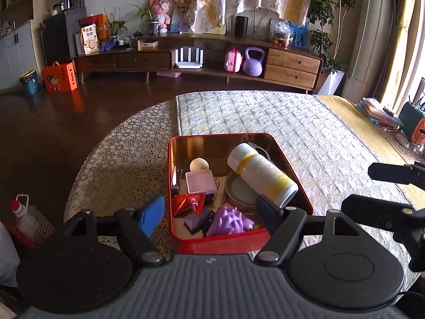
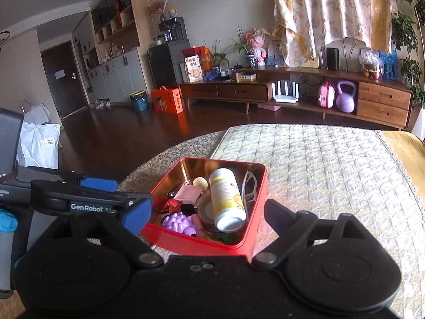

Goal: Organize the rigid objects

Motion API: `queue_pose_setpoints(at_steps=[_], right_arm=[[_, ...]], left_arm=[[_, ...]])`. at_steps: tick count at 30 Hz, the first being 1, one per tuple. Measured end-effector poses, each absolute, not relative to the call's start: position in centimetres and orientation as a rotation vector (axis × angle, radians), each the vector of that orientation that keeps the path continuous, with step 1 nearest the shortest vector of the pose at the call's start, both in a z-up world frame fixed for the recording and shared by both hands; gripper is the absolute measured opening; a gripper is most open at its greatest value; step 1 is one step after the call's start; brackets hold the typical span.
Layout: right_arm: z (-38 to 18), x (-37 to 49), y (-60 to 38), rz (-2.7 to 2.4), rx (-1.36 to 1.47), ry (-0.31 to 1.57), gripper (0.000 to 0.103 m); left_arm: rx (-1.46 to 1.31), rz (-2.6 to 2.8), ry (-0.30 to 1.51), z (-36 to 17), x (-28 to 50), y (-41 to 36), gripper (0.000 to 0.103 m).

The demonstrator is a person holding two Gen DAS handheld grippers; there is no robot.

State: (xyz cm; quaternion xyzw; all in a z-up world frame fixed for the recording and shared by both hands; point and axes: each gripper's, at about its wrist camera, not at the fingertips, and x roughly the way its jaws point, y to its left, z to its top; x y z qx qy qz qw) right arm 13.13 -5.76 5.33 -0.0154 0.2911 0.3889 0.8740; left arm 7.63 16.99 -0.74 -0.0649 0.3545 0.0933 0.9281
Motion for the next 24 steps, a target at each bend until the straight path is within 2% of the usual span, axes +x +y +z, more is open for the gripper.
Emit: queue_pose_setpoints(at_steps=[3,6,10,15,17,18,24], right_arm=[[5.4,12.8,-6.5,0.817,-0.018,0.590,0.099],[5.6,12.2,-7.3,0.810,-0.003,0.562,0.102],[5.7,11.1,-8.6,0.803,0.025,0.542,0.103],[5.8,10.4,-9.8,0.762,0.045,0.512,0.103],[5.7,10.1,-10.2,0.754,0.054,0.513,0.103],[5.6,10.0,-10.5,0.751,0.057,0.512,0.103],[5.4,9.3,-11.1,0.737,0.065,0.507,0.103]], left_arm=[[-0.142,0.184,0.709,-0.3,6.7,16.6,0.082],[-0.146,0.182,0.697,-0.1,5.7,15.9,0.083],[-0.149,0.182,0.685,0.1,4.8,15.0,0.090],[-0.164,0.164,0.683,0.1,4.0,14.1,0.090],[-0.156,0.167,0.678,0.0,3.6,13.5,0.096],[-0.156,0.164,0.675,0.0,3.4,13.3,0.102],[-0.158,0.161,0.669,-0.1,2.6,12.2,0.103]])
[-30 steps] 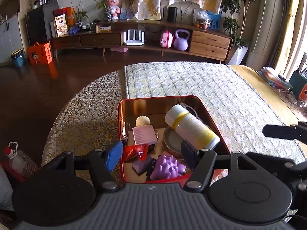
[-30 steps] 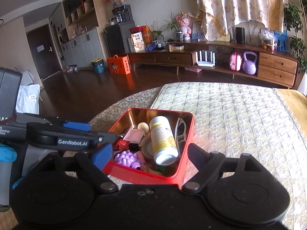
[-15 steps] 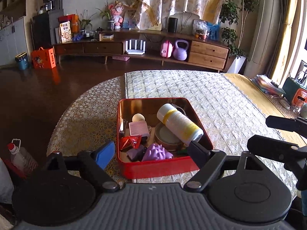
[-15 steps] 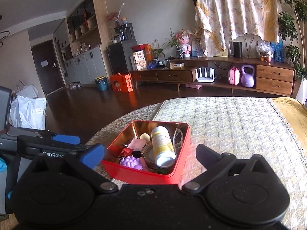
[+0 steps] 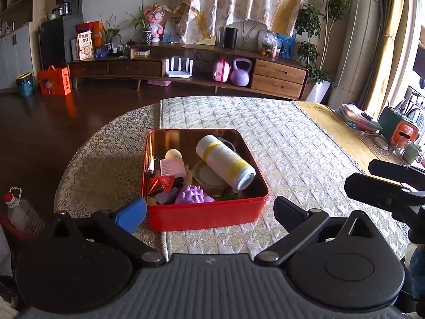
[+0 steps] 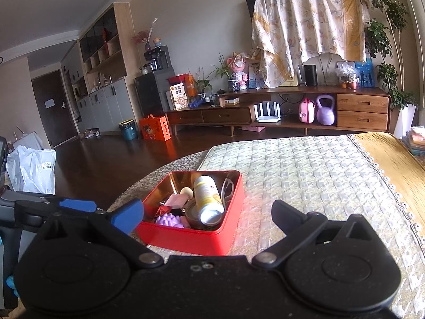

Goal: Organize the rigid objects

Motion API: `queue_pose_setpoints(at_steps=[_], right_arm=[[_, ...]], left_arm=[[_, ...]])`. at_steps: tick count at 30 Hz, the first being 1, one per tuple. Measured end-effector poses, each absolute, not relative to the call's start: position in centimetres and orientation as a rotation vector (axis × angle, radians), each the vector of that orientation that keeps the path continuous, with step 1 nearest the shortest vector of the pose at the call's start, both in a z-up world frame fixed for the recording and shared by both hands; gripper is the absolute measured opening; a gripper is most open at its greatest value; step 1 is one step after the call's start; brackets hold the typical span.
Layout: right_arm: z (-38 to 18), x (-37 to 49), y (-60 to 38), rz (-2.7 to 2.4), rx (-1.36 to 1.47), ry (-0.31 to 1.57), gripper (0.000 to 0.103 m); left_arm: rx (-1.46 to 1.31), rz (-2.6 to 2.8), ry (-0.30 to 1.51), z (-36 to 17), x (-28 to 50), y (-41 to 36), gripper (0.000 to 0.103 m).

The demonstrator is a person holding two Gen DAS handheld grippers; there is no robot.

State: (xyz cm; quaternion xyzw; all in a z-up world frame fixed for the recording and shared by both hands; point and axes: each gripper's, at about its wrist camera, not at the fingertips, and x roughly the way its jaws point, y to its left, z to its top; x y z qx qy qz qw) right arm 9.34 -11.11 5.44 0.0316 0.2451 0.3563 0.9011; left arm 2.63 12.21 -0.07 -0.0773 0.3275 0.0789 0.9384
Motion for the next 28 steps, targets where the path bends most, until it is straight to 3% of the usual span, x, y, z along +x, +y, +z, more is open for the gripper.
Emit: queue_pose_setpoints(at_steps=[28], right_arm=[[4.6,9.2,-12.0,0.746,0.078,0.517,0.103]], left_arm=[[-0.118,0.209,0.656,0.1,1.9,10.2,0.103]])
